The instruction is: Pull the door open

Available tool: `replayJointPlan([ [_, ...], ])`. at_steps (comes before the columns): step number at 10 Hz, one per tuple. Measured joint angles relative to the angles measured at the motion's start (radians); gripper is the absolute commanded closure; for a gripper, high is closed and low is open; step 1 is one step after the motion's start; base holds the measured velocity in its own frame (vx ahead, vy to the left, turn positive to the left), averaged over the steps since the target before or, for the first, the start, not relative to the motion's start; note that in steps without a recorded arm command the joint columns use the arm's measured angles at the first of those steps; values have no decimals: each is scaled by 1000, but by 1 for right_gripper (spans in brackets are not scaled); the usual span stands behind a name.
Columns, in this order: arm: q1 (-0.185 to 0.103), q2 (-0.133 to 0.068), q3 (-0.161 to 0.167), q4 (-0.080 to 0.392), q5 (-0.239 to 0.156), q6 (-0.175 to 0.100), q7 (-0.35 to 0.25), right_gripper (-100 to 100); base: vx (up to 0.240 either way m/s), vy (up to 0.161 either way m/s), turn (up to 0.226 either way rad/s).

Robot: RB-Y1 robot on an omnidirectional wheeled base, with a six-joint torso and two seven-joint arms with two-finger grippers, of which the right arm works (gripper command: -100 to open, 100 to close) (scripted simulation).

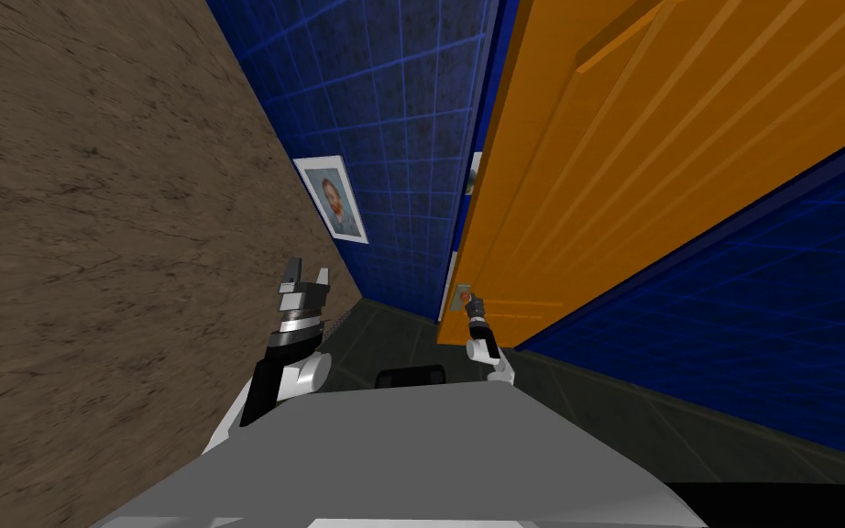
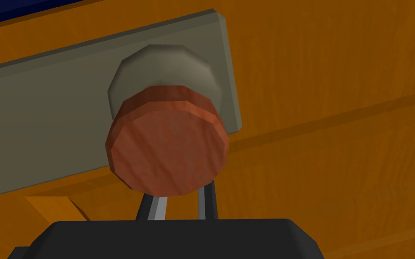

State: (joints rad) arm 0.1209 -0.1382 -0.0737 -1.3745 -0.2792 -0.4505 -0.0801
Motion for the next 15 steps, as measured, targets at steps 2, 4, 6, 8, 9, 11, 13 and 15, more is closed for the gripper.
replayJointPlan([
  [2, 4, 14, -2, -11, 2, 11, 10, 100, -2, 1, -8],
  [4, -14, 7, -3, 11, 1, 6, 7, 100, 0, 0, 0],
  [6, 12, 4, -8, -18, -12, 28, -3, 100, -38, -28, 48],
  [8, 20, -9, -10, -4, -38, 30, -39, 100, -68, -5, 66],
  [9, 21, -12, -9, -6, -51, 36, -55, 100, -72, 9, 51],
  [11, 23, -31, -7, 1, -93, 30, -104, -100, -60, -40, 40],
  [13, 31, -46, -11, -11, -145, 23, -154, -100, -70, -18, 43],
  [15, 28, -46, -7, -4, -159, 20, -171, -100, -40, 3, 25],
])
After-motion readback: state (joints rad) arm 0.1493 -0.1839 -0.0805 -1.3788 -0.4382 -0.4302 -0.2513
